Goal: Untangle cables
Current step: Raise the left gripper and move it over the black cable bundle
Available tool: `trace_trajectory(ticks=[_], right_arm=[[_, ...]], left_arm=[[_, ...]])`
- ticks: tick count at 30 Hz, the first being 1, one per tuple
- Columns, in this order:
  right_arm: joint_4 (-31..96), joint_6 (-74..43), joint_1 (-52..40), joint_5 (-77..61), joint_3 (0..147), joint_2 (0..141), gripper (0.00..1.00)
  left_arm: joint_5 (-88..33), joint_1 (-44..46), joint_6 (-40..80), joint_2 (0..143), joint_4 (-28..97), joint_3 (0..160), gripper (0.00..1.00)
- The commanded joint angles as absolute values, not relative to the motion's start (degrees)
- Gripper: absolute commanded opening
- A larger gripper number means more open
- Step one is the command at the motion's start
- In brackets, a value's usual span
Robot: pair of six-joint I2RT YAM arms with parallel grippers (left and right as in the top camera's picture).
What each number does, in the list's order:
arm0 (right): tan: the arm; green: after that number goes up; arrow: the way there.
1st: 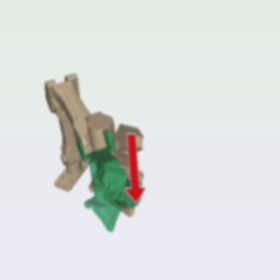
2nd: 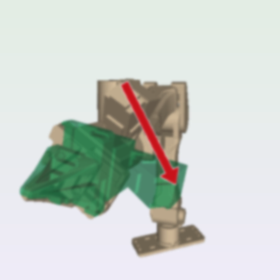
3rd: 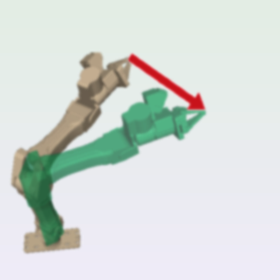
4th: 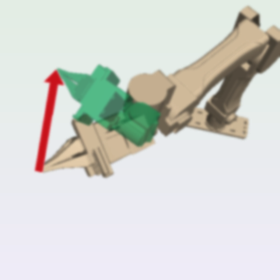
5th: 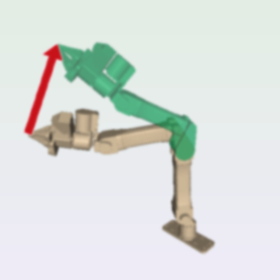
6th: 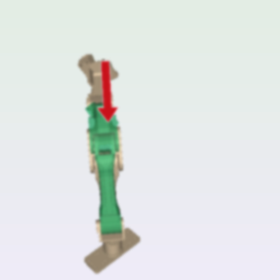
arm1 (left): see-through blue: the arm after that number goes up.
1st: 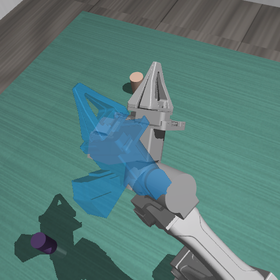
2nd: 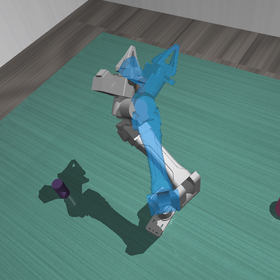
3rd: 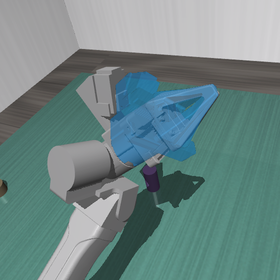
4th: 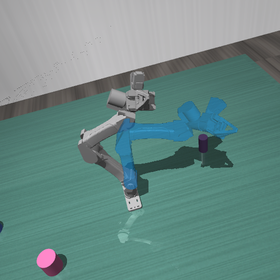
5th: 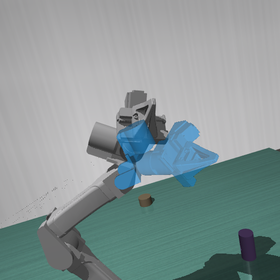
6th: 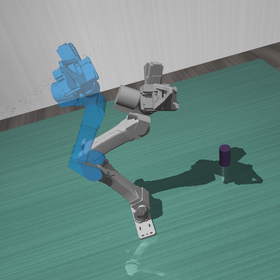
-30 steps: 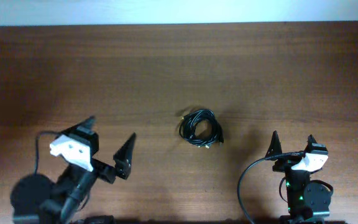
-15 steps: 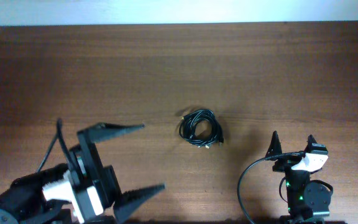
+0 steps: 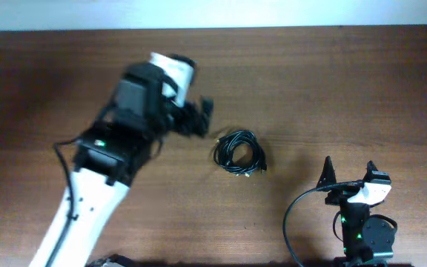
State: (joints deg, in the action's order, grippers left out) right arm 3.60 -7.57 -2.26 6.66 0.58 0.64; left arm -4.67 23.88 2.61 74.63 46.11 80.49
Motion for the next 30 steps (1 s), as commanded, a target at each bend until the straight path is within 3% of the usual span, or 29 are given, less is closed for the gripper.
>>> trace_trajectory(ticks=[1, 4, 7, 9, 13, 15, 24, 27, 30], right_arm=[[4.1, -8.0, -2.6, 7.7, 0.3, 0.4, 0.98], [4.1, -8.0, -2.6, 7.7, 0.3, 0.4, 0.98], [4.1, -8.0, -2.6, 7.7, 0.3, 0.4, 0.99], [4.1, -8.0, -2.6, 7.7, 0.3, 0.4, 0.98], [4.1, -8.0, -2.6, 7.7, 0.3, 0.4, 0.98], [4.1, -8.0, -2.6, 7.7, 0.3, 0.4, 0.98], [4.1, -8.0, -2.6, 7.7, 0.3, 0.4, 0.99], [4.1, -8.0, -2.6, 7.7, 0.3, 0.4, 0.99], [4.1, -8.0, -2.6, 7.7, 0.3, 0.4, 0.99]], left_arm=[[1.1, 31.3, -7.9, 78.3, 51.8, 81.3, 0.99], [-1.3, 34.9, -7.9, 84.8, 55.0, 81.2, 1.00], [-3.6, 37.0, -7.8, 92.1, 55.2, 81.2, 0.84], [-3.7, 38.1, -7.8, 96.5, 55.5, 81.1, 0.83], [-10.3, 41.4, -7.4, 104.0, 56.2, 81.1, 0.90], [-10.3, 43.3, -7.4, 106.6, 56.1, 81.1, 0.99], [-10.3, 47.4, -7.4, 116.2, 51.2, 80.8, 0.98], [-10.3, 47.4, -7.4, 117.0, 51.2, 80.8, 0.79], [-10.3, 47.4, -7.4, 117.0, 51.1, 80.8, 0.51]])
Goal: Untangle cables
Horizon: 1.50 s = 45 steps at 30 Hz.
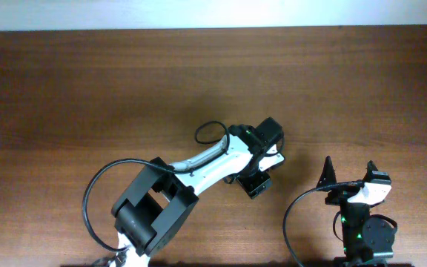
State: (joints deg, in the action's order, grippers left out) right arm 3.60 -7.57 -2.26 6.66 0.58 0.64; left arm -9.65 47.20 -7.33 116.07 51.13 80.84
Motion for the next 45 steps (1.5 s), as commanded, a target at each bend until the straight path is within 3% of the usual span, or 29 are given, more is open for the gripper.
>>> trace_trajectory(ticks=[1, 2, 3, 12, 17, 23, 28, 31, 43, 45], right_arm=[[4.1, -8.0, -2.6, 7.7, 0.3, 0.4, 0.98], [4.1, -8.0, -2.6, 7.7, 0.3, 0.4, 0.98], [4.1, -8.0, -2.6, 7.8, 0.3, 0.4, 0.99], [4.1, -8.0, -2.6, 7.7, 0.3, 0.4, 0.98], [4.1, -8.0, -2.6, 7.8, 0.3, 0.4, 0.99], [4.1, -8.0, -2.6, 7.7, 0.3, 0.4, 0.98], [4.1, -8.0, -2.6, 7.8, 0.3, 0.4, 0.98], [4.1, -8.0, -2.6, 7.7, 0.3, 0.4, 0.98], [4.0, -8.0, -2.6, 7.2, 0.3, 0.4, 0.98], [4.2, -10.4, -2.6, -6.2, 0.3, 0.5, 0.99]], left_arm=[[-10.3, 47.4, -7.4, 117.0, 51.1, 80.8, 0.40], [-10.3, 47.4, -7.4, 117.0, 51.1, 80.8, 0.16], [-10.3, 47.4, -7.3, 117.0, 51.2, 80.8, 0.00], [-10.1, 46.3, -5.6, 111.2, 64.4, 89.1, 0.00], [-1.5, 46.0, 0.8, 98.7, 68.5, 89.4, 0.00], [-1.2, 45.7, 1.0, 81.2, 71.0, 89.4, 0.00], [3.0, 45.7, 9.7, 73.2, 71.1, 89.4, 0.00], [2.8, 45.7, 15.7, 71.3, 71.4, 89.4, 0.00], [2.4, 45.7, 17.4, 71.3, 74.2, 88.6, 0.00], [2.4, 45.7, 17.3, 71.7, 73.8, 87.5, 0.04]])
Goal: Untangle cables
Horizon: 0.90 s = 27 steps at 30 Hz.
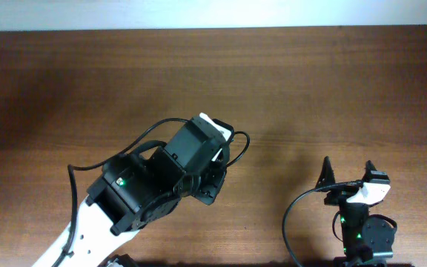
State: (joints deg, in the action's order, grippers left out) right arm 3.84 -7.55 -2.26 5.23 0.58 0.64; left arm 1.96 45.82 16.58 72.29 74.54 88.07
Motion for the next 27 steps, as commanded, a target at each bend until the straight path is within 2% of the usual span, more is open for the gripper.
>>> trace_trajectory(ticks=[1, 3, 6, 9, 11, 13, 14, 16, 17, 19, 23, 27], right_arm=[[3.2, -19.1, -2.6, -17.4, 0.3, 0.5, 0.99], [2.9, -41.8, -2.6, -45.4, 0.3, 0.5, 0.98], [1.9, -58.1, -2.6, -61.5, 0.3, 0.5, 0.98], [-6.1, -58.8, -2.5, -60.5, 0.3, 0.5, 0.99], [-1.8, -61.9, -2.5, -56.1, 1.2, 1.4, 1.00], [-0.8, -66.9, -2.5, -54.3, 2.7, 4.4, 0.93], [-0.9, -72.1, -2.5, -52.8, 5.2, 8.5, 0.85], [-0.9, -74.8, -2.5, -51.8, 9.2, 14.1, 0.87], [-0.9, -75.6, -2.5, -51.8, 11.7, 17.3, 0.92], [-0.9, -75.9, -2.6, -51.8, 17.2, 24.6, 0.93], [-2.6, -86.2, -2.9, -55.0, 23.8, 35.9, 0.71], [-11.5, -88.0, -11.6, -50.0, 23.8, 40.8, 0.71]], left_arm=[[2.4, 45.7, 17.3, 72.0, 72.9, 86.9, 0.02], [2.4, 45.7, 17.3, 73.4, 71.0, 86.1, 0.00], [2.5, 45.7, 17.1, 74.3, 71.1, 86.1, 0.00], [2.4, 45.7, 17.1, 74.3, 71.2, 86.1, 0.00], [2.4, 45.7, 17.1, 74.3, 71.2, 86.1, 0.00], [2.3, 45.7, 16.7, 74.3, 71.8, 86.1, 0.00], [2.4, 45.7, 12.1, 74.3, 71.9, 86.1, 0.00], [2.4, 45.7, 3.7, 74.3, 71.8, 86.1, 0.00], [2.4, 45.7, 1.3, 74.3, 71.5, 86.1, 0.00], [2.4, 45.7, -1.0, 74.3, 71.3, 86.1, 0.00], [2.4, 45.7, -1.0, 74.3, 71.2, 86.1, 0.00], [-0.6, 45.7, -1.5, 74.3, 68.7, 86.1, 0.00]])
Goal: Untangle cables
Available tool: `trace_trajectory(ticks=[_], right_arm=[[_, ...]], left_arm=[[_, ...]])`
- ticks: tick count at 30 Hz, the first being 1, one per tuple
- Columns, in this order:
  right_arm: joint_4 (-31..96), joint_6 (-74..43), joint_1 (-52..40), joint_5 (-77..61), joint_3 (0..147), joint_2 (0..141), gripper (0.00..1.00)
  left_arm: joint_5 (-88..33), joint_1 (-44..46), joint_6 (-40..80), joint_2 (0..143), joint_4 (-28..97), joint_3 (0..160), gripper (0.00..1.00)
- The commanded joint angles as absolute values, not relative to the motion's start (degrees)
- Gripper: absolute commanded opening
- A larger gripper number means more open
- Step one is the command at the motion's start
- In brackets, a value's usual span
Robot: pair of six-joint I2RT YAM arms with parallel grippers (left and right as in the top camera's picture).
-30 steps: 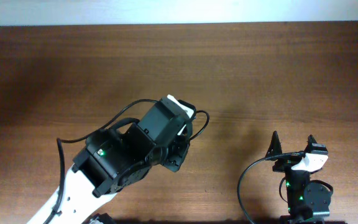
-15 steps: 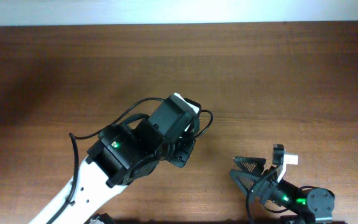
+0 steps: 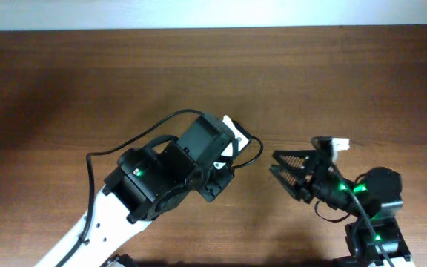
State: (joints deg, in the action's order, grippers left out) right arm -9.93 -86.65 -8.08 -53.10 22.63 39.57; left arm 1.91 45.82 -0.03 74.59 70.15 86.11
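Observation:
A thin black cable loop (image 3: 259, 150) sticks out to the right from under my left arm's wrist at the table's middle. The remainder of the cable bundle is hidden beneath that wrist. My left gripper (image 3: 230, 153) points down over the bundle; its fingers are covered by the wrist housing, and the loop appears to hang from them. My right gripper (image 3: 275, 165) is open just right of the loop, its fingers (image 3: 286, 156) pointing left, a short gap away and not touching the loop.
The brown wooden table (image 3: 347, 81) runs to a pale wall at the back. My left arm's own black supply cable (image 3: 136, 141) arcs over its forearm. The right arm's base (image 3: 376, 237) is at the front right.
My right arm has left its folded rest pose at the front right and now reaches left, gripper open, close to the cable loop. The left arm shifted slightly right, with the loop sticking out further.
The cable bundle first lay free at the table's middle with my left gripper to its left. The left gripper then sat down on the bundle. Later only a loop showed beside the raised wrist. My right arm stayed folded until now, when it is stretched toward the loop.

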Motion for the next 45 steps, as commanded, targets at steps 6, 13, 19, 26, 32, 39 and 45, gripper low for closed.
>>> trace_trajectory(ticks=[6, 13, 19, 26, 32, 39, 45], right_arm=[[-11.8, -85.7, -24.0, -44.3, 23.8, 49.9, 0.17], [-6.7, -72.8, -28.6, -44.1, 23.8, 57.8, 0.04], [8.9, -64.7, -28.5, -35.2, 23.8, 58.9, 0.04], [22.4, -59.8, -28.5, -20.0, 23.8, 58.9, 0.04], [31.1, -59.8, -27.8, -5.9, 23.9, 58.9, 0.17], [45.2, -42.3, -19.7, -16.7, 45.1, 58.8, 0.75], [58.3, -39.4, -19.7, -15.9, 59.2, 58.4, 0.78]], left_arm=[[-14.5, 45.7, -4.7, 74.3, 63.2, 86.1, 0.00], [-7.6, 45.6, -2.6, 74.3, 61.3, 86.1, 0.00], [-0.2, 40.2, 7.0, 72.5, 62.8, 86.1, 0.00], [-0.2, 35.0, 13.7, 71.8, 64.0, 86.1, 0.00], [2.3, 35.0, 13.7, 71.8, 63.9, 86.1, 0.00], [2.3, 35.1, 20.6, 74.4, 64.3, 83.4, 0.06], [-0.4, 35.1, 25.0, 83.2, 64.3, 81.5, 0.99]])
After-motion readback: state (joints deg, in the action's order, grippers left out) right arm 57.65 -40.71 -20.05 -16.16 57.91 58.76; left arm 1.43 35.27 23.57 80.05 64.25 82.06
